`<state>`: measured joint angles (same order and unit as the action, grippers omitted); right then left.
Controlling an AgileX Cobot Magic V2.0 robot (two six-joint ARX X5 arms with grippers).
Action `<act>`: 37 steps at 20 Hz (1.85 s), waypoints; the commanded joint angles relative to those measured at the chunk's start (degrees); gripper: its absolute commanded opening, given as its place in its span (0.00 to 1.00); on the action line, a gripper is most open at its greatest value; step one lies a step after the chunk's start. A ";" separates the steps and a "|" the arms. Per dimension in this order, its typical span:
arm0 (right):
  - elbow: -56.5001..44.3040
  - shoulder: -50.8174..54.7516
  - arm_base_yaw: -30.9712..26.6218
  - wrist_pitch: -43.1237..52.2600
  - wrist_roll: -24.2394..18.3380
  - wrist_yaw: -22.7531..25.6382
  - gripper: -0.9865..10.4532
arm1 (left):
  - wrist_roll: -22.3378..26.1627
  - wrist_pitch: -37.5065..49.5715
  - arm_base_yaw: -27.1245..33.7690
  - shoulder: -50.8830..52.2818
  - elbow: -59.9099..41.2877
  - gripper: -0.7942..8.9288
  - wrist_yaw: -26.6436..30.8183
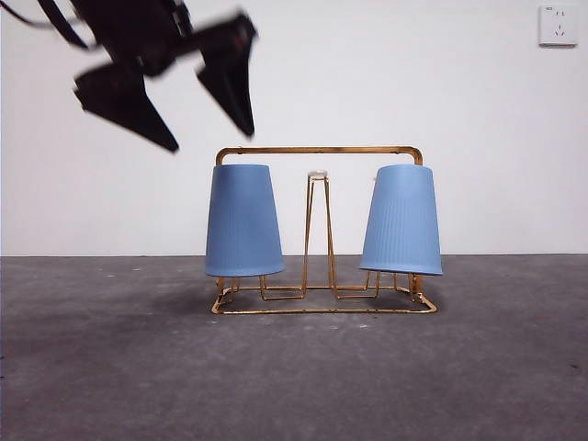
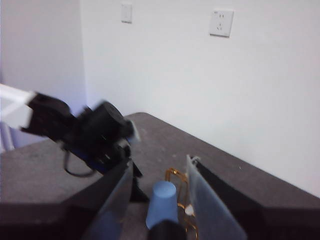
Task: Pick up cup 1,put cup 1 in the cup rack,pick up cup 2,put cup 2 in the cup rack
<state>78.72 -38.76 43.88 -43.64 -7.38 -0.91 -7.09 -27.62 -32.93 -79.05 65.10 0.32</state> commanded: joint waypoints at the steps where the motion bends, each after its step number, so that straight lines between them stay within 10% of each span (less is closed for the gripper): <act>1: -0.17 -0.15 0.02 -2.84 -0.13 1.73 0.25 | -1.86 -3.28 -0.55 4.57 -0.50 0.60 -2.97; 12: -0.17 -2.47 0.02 -25.79 4.70 3.96 0.25 | -6.47 -19.65 -0.76 28.37 -0.50 0.58 -23.63; 20: -0.17 -3.58 0.02 -32.48 7.04 3.93 0.22 | -8.37 -22.47 -0.76 34.80 -0.50 0.07 -26.75; 23: -0.17 -3.85 0.02 -33.99 7.37 3.96 0.07 | -8.33 -22.47 -0.76 35.69 -0.50 0.07 -26.93; 37: -0.17 -3.87 0.02 -34.34 7.74 3.98 0.09 | -8.31 -22.49 -0.76 35.43 -0.50 0.08 -26.93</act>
<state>78.72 -42.59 43.88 -77.43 -0.21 3.03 -15.31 -50.22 -33.56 -43.55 65.10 -26.33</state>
